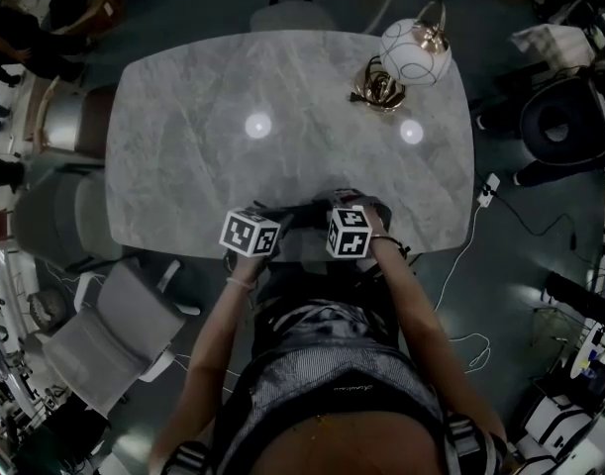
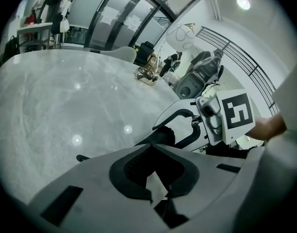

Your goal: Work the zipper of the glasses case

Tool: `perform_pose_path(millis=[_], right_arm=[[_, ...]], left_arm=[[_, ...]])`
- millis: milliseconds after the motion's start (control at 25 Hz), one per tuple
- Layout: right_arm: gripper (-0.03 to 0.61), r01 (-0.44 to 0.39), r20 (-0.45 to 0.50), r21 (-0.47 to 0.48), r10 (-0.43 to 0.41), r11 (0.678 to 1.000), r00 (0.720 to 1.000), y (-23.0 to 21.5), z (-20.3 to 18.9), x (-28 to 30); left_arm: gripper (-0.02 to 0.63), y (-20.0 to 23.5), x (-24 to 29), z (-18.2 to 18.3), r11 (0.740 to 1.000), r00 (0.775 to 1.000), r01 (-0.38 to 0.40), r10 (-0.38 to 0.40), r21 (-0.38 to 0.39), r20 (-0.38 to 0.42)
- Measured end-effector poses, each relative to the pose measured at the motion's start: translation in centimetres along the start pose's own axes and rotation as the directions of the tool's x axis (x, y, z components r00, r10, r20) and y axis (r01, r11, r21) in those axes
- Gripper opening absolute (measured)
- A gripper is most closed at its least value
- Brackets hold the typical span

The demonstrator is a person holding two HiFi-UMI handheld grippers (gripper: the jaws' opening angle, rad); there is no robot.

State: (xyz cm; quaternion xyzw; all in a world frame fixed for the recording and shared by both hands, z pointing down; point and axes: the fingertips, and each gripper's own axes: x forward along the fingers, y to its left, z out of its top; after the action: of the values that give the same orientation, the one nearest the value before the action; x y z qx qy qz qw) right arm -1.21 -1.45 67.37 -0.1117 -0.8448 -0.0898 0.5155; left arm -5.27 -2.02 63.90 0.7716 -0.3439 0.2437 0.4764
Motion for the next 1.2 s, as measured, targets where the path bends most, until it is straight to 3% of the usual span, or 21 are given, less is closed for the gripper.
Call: perform_pose_path(millis=[480,600,800,960,1040,1200], right_arm=[[0.311,0.006,0.016,-0.003,-0.006,1.000,1.000,0.0,0.1,0.1],[0.313,0.009,0.023,0.001,-0.009,1.000,1.000,0.0,0.2,0.1],[0.313,0.019,0.048,0.014,-0.019,1.000,0.999,0.0,0.2,-0.2],[0.313,0.036,-0.001,0.026,-0.036,0.999,0.999,-0.4,-2.0,-1.3],[0.313,0.018,-0.007,0.060,-0.018,0.998,1.000,-0.4,-3.7,-1.9],[0.297,-0.002,0.089,0.147,-0.011,0.989,0.996,-0.4,-4.0,-2.4]], left_arm=[[0.006,-3.6,3.4,1.4,0.998,0.999,0.045,-0.044,0.036,-0.022],[0.006,-4.3,4.1,1.5,0.997,0.999,0.026,-0.025,0.068,-0.025],[0.006,-4.2,4.0,1.7,0.998,0.999,0.048,-0.047,0.028,-0.010],[0.006,-4.0,4.0,1.9,0.998,1.000,0.027,-0.026,0.053,-0.010],[0.006,-3.9,4.0,2.0,0.999,0.999,0.033,-0.032,0.042,-0.009],[0.006,-3.8,4.0,2.1,0.999,0.999,0.028,-0.027,0.042,-0.024]])
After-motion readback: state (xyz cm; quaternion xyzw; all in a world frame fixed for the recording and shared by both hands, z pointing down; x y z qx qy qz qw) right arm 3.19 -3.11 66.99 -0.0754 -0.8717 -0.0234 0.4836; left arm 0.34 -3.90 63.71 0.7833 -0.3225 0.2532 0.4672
